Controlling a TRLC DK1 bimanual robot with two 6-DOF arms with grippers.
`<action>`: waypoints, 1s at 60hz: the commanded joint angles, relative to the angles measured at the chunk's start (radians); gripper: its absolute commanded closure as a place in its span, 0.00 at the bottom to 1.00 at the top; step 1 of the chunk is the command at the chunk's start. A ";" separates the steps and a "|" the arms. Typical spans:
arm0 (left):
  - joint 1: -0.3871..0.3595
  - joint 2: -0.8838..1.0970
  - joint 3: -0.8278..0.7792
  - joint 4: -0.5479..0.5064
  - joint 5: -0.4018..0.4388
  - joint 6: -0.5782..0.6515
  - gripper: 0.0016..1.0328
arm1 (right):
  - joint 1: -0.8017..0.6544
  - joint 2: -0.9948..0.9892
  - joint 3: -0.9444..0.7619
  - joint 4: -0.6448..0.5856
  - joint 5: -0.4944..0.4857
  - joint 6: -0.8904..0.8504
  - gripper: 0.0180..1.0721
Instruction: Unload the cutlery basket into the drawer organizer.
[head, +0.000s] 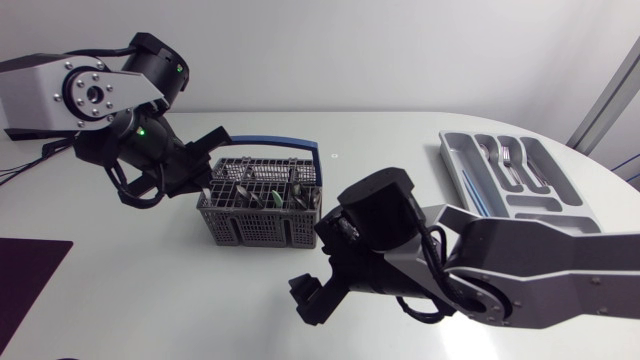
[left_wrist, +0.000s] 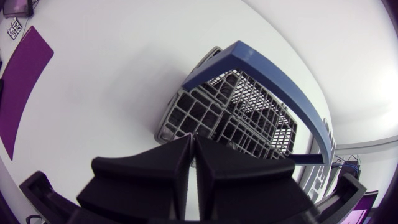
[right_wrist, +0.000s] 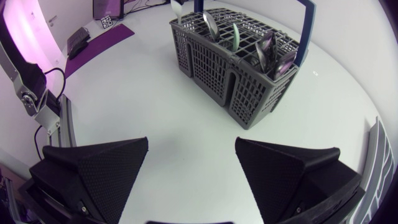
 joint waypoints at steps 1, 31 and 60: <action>0.010 -0.035 -0.018 -0.008 0.014 0.008 0.96 | 0.006 0.013 -0.028 0.002 0.011 0.022 0.04; 0.016 -0.150 -0.013 -0.014 0.043 0.013 0.96 | 0.023 0.000 -0.031 -0.003 0.028 0.022 0.04; -0.020 -0.317 -0.056 0.006 0.045 0.065 0.96 | 0.025 -0.063 -0.062 -0.011 0.035 0.022 0.04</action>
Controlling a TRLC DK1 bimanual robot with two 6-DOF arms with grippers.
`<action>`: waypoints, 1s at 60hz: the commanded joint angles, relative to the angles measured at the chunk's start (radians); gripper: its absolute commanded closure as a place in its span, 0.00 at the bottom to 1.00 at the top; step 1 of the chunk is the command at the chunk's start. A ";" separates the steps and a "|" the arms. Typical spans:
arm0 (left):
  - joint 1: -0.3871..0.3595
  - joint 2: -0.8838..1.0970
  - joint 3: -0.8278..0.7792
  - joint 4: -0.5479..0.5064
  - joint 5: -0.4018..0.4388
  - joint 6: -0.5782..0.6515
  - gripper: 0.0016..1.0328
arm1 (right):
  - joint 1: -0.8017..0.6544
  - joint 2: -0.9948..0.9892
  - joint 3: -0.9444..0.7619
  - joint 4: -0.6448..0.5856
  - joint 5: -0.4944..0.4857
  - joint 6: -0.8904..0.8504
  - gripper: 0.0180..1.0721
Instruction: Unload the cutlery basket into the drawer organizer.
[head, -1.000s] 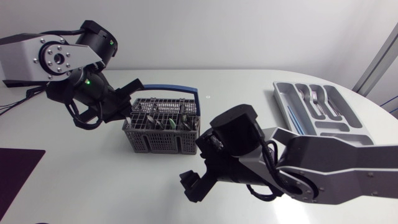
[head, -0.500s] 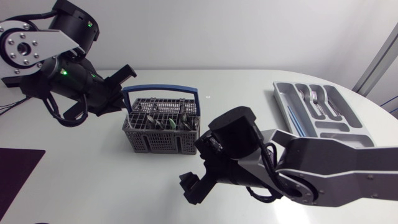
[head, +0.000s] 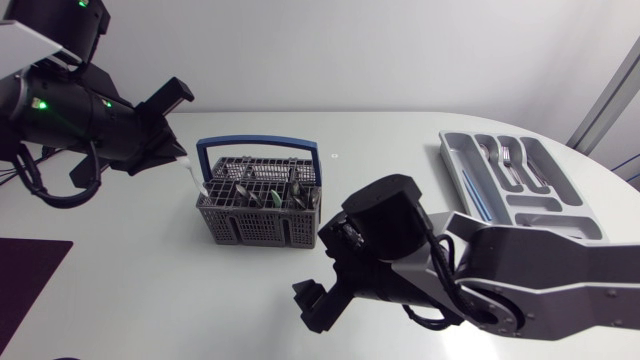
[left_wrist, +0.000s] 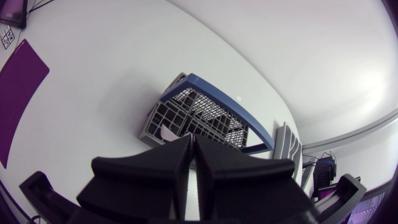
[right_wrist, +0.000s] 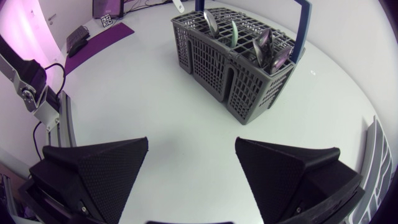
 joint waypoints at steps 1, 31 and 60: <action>-0.025 -0.045 -0.042 0.017 0.003 0.037 0.96 | 0.009 -0.028 -0.033 -0.008 0.009 0.022 0.04; -0.133 -0.168 -0.196 0.246 0.215 0.141 0.97 | -0.088 -0.264 -0.027 -0.192 -0.123 -0.020 0.04; -0.301 -0.107 -0.256 0.363 0.387 0.287 0.97 | -0.290 -0.395 -0.025 -0.317 -0.399 -0.225 0.04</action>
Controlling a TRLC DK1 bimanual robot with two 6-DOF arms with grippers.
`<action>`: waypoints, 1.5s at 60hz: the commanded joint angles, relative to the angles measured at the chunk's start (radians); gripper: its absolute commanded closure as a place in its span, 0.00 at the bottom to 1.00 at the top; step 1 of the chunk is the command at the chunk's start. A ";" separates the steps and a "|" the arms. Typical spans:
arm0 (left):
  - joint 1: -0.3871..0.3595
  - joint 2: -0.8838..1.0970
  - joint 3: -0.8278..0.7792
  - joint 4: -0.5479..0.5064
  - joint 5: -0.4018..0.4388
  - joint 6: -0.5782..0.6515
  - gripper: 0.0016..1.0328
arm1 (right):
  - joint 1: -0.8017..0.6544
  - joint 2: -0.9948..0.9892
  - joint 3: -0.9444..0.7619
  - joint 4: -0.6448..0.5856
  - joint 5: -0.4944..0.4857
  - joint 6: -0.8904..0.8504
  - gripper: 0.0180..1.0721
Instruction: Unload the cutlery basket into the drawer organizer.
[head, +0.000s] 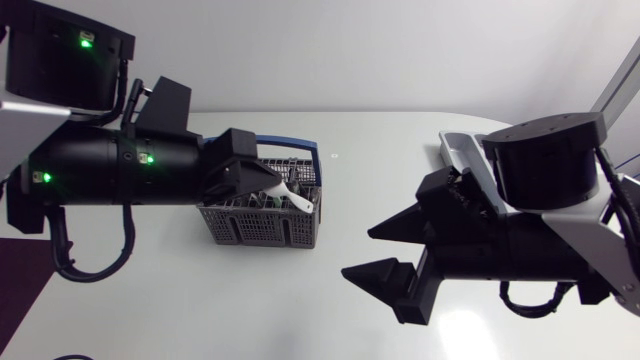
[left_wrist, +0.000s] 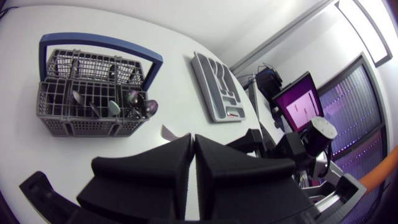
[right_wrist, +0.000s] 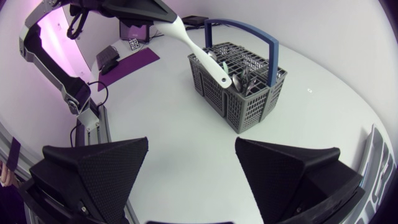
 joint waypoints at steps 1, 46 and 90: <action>-0.027 0.013 -0.039 0.017 0.029 0.054 0.97 | -0.016 0.000 -0.005 -0.042 -0.020 -0.069 0.04; -0.219 0.079 -0.117 0.022 0.242 0.368 0.97 | -0.059 0.097 0.049 -0.271 -0.265 -0.651 0.10; -0.237 0.130 -0.098 0.003 0.328 0.451 0.97 | -0.052 0.206 0.122 -0.338 -0.406 -0.809 0.73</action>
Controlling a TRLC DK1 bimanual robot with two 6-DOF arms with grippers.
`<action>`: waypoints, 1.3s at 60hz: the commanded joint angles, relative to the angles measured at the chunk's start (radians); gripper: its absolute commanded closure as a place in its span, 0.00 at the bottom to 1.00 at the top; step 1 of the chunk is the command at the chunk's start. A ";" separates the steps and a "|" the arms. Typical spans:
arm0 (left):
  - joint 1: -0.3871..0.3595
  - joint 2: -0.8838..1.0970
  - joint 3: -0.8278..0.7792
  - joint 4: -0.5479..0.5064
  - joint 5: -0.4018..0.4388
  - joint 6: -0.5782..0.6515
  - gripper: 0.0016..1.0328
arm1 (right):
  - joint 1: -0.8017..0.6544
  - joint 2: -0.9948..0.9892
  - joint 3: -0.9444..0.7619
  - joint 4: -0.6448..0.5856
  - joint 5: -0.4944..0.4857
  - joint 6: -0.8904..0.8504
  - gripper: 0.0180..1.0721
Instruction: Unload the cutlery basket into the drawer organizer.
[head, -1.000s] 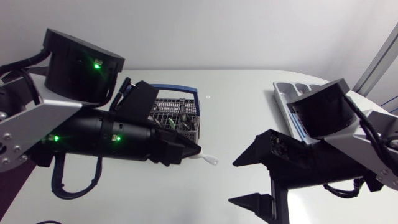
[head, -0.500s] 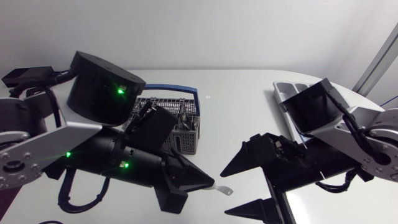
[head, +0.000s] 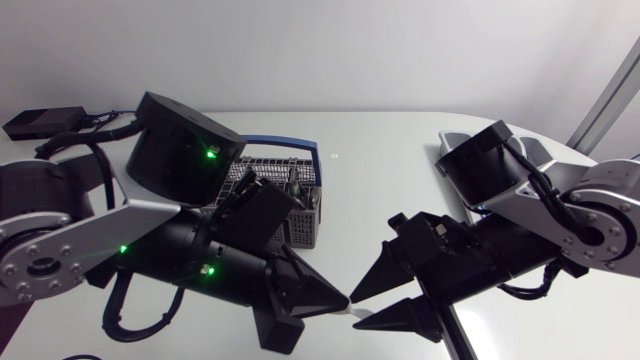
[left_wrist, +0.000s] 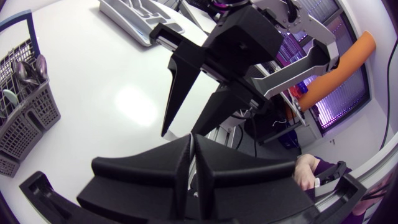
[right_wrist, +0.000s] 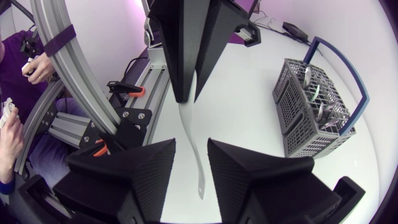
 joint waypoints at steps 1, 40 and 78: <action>-0.008 0.015 -0.004 -0.009 0.017 0.016 0.97 | 0.004 0.014 0.021 -0.015 -0.011 -0.025 0.73; 0.000 0.005 0.012 -0.014 0.018 0.013 0.90 | 0.030 0.031 0.006 -0.009 -0.012 -0.035 0.95; 0.164 0.054 0.160 -0.028 -0.003 -0.191 0.05 | 0.008 0.057 -0.003 -0.033 0.029 -0.025 0.95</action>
